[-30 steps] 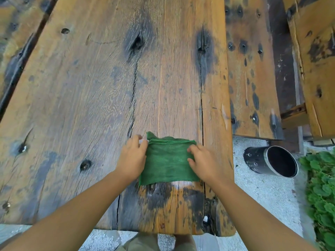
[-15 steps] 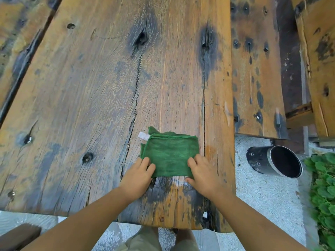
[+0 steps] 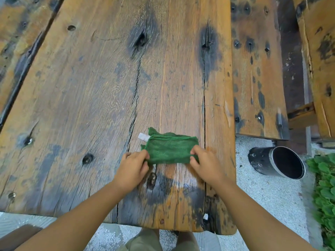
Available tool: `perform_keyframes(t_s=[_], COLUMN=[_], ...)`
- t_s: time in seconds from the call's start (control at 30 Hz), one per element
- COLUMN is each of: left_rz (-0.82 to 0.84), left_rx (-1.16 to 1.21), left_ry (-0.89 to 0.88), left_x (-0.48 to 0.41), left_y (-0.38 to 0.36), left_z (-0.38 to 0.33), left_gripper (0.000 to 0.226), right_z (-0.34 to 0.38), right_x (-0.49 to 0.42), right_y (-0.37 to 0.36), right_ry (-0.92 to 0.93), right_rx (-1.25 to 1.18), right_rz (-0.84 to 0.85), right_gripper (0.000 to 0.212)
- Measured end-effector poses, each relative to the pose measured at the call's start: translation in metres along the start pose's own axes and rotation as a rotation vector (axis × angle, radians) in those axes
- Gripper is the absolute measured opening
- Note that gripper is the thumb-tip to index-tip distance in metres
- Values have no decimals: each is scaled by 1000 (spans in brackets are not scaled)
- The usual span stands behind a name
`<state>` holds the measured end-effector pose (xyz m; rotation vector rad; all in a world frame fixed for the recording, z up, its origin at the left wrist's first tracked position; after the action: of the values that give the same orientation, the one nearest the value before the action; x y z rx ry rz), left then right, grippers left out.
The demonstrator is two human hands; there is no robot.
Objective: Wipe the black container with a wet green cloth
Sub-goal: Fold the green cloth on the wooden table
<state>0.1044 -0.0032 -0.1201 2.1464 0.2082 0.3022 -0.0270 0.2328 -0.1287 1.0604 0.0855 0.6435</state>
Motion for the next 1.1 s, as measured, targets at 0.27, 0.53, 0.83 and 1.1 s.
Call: perform_keyframes(t_s=[0.27, 0.53, 0.83, 1.1], left_rz=[-91, -167, -185, -245], left_rx=[302, 275, 134, 570], left_ry=[314, 462, 462, 533], left_x=[-61, -97, -100, -91], left_y=[-3, -18, -21, -8], left_z=[9, 30, 35, -7], left_gripper=[7, 13, 26, 11], right_z=[-11, -18, -12, -14], right_x=[-49, -76, -75, -65], right_y=[9, 1, 0, 5], right_ry=[-165, -253, -277, -458], right_rx=[-178, -114, -38, -193], right_rz=[-79, -139, -176, -208], right_gripper=[3, 9, 16, 24])
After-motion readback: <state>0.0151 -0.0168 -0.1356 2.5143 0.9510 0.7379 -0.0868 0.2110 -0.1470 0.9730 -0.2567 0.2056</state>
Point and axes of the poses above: each hand's wrist, its own x-axis away from the middle knuckle, its own y-axis out of the back of the hand, z = x × y, the point moved 2 cm from there along -x, towards the middle knuckle, and after that the axes turned 7 degrees about -z, right-handed, at the moved point
